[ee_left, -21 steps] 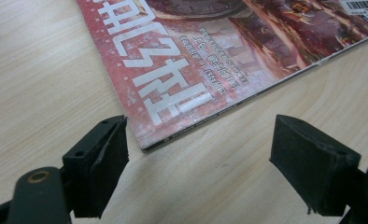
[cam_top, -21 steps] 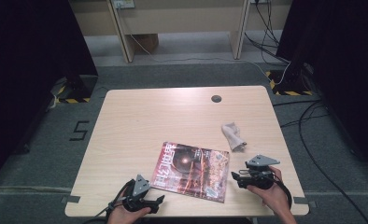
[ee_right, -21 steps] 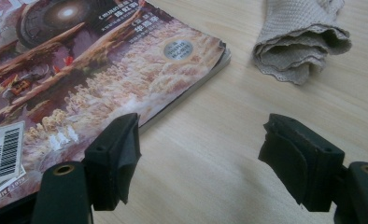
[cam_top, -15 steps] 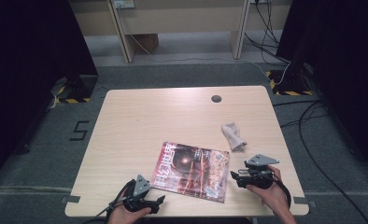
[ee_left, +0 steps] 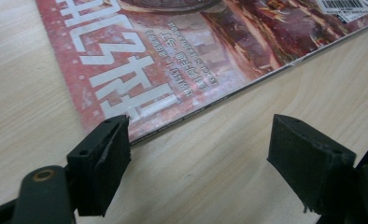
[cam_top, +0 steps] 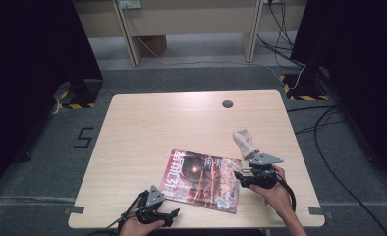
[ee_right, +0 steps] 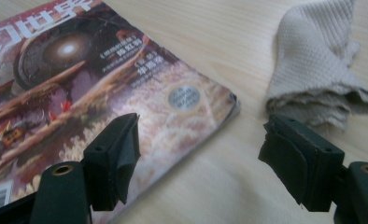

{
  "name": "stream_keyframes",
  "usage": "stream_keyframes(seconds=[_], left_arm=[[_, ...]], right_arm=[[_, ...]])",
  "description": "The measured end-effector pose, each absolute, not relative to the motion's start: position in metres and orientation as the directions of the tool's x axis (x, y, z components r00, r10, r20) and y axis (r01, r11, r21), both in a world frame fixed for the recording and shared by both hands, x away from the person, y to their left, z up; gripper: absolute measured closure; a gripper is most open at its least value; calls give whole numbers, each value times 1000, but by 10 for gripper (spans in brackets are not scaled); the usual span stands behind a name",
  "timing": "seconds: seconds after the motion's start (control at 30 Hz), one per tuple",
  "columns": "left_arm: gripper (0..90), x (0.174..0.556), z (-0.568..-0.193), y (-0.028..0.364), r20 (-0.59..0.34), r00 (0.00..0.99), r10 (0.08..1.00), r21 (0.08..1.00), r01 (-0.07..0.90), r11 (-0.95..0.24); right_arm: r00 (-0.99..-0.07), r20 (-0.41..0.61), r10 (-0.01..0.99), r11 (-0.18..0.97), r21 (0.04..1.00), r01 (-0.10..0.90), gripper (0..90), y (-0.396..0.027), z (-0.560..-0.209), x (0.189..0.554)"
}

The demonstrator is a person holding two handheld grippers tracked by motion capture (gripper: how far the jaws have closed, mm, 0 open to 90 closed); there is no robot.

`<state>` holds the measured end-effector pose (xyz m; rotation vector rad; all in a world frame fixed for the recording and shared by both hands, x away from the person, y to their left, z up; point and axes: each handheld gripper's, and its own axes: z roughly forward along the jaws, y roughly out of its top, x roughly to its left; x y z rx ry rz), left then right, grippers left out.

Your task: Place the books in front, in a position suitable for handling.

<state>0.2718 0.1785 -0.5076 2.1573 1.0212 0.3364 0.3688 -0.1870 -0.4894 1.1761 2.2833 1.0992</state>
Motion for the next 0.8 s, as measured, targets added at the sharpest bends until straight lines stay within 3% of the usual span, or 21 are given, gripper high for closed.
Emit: stream_keyframes(seconds=[0.63, 0.8], left_arm=[[240, 272, -512, 166, -122, 661, 740, 699, 587, -409], [241, 273, -511, 166, -131, 658, 742, 696, 594, -403]], right_arm=[[-624, 17, 781, 415, 733, 539, 274, -141, -503, 419], [-624, 61, 779, 401, 717, 571, 274, -139, -510, 427]])
